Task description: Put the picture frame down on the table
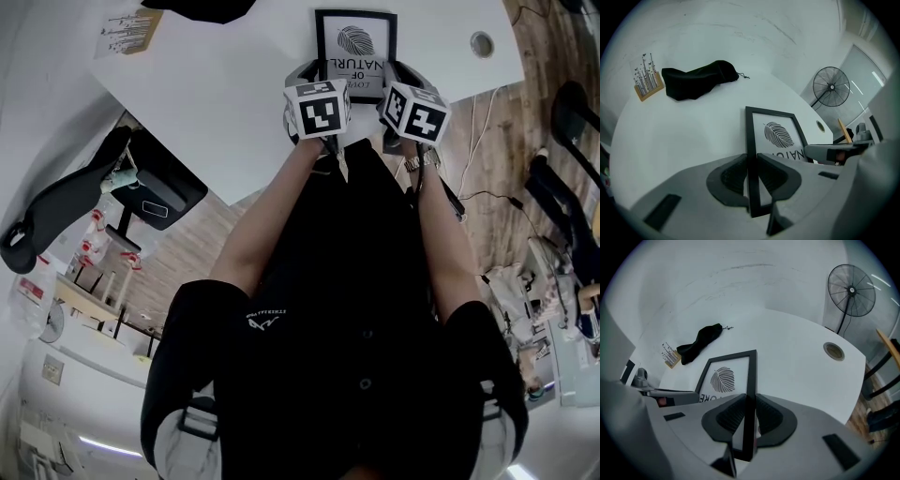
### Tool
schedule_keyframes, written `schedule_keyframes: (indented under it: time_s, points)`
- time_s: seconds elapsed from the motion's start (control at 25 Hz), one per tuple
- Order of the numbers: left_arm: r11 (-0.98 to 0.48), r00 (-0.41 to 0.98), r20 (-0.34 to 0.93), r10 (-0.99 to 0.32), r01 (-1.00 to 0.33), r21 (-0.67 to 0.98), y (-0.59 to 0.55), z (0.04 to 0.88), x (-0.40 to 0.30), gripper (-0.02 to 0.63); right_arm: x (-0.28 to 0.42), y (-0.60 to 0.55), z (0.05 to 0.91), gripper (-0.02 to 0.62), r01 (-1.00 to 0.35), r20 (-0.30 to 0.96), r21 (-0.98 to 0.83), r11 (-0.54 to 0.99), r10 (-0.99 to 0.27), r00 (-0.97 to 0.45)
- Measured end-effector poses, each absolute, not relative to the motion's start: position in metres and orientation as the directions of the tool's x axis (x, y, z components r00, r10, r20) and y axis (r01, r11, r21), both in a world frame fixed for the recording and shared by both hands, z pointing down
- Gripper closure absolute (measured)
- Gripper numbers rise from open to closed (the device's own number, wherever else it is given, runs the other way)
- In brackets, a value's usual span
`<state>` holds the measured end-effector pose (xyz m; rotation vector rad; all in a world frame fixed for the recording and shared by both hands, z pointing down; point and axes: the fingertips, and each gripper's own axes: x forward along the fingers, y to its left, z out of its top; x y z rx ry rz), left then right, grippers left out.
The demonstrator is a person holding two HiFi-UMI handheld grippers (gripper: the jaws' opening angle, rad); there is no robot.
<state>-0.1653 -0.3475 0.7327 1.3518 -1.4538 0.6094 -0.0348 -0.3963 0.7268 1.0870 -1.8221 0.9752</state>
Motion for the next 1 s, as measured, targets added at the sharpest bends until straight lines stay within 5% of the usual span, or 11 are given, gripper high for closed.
schedule_keyframes:
  time_s: [1.0]
  points:
    - [0.184, 0.194, 0.871, -0.45, -0.935, 0.304, -0.3489, 0.7339, -0.1663, 0.51, -0.0341, -0.3981, 0.7314, 0.509, -0.91, 0.889, -0.229, 0.347, -0.306, -0.341]
